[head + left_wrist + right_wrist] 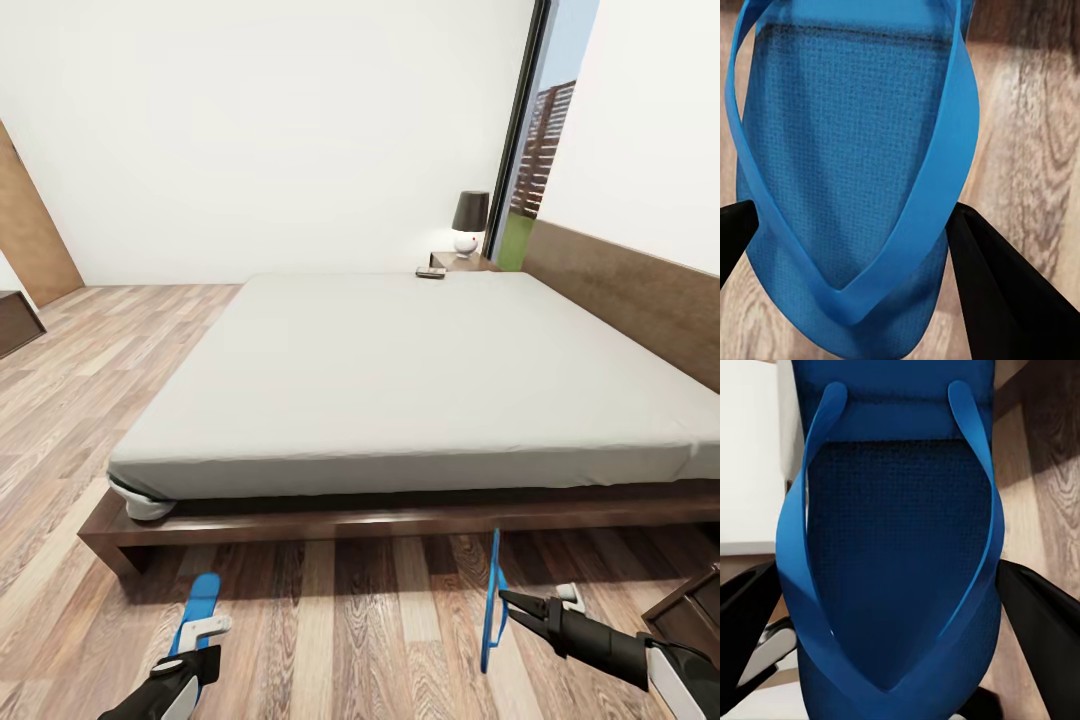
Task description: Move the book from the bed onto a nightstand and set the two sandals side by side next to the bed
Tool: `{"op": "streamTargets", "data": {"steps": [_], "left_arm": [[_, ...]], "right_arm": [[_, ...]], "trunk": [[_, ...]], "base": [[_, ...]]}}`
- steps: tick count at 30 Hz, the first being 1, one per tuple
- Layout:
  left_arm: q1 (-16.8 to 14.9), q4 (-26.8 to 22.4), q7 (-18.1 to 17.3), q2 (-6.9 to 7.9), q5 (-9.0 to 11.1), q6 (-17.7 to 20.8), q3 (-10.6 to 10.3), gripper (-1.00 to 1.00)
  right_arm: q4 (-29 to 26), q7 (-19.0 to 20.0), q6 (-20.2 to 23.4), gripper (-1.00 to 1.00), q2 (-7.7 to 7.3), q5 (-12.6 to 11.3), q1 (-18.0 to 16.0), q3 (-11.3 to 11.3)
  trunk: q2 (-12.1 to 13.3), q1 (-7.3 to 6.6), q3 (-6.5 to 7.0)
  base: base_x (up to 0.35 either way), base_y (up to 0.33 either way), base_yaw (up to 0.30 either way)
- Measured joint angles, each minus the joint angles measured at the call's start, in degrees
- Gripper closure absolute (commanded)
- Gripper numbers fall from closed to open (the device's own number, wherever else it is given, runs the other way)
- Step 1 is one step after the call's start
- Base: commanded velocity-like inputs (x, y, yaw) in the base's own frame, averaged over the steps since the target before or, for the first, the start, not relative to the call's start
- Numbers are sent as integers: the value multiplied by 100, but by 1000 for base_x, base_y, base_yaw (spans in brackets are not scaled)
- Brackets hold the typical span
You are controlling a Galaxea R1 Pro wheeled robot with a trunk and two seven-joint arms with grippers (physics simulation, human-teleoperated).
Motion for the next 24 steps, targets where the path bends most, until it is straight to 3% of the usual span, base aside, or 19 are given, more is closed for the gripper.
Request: {"op": "streamTargets", "data": {"steps": [24], "left_arm": [[0, -10, 14, -7, 20, 3, 25, 100]], "right_arm": [[7, -18, -27, 100, 9, 69, 0, -5]], "trunk": [[-921, 505, -413]], "base": [[0, 0, 0]]}}
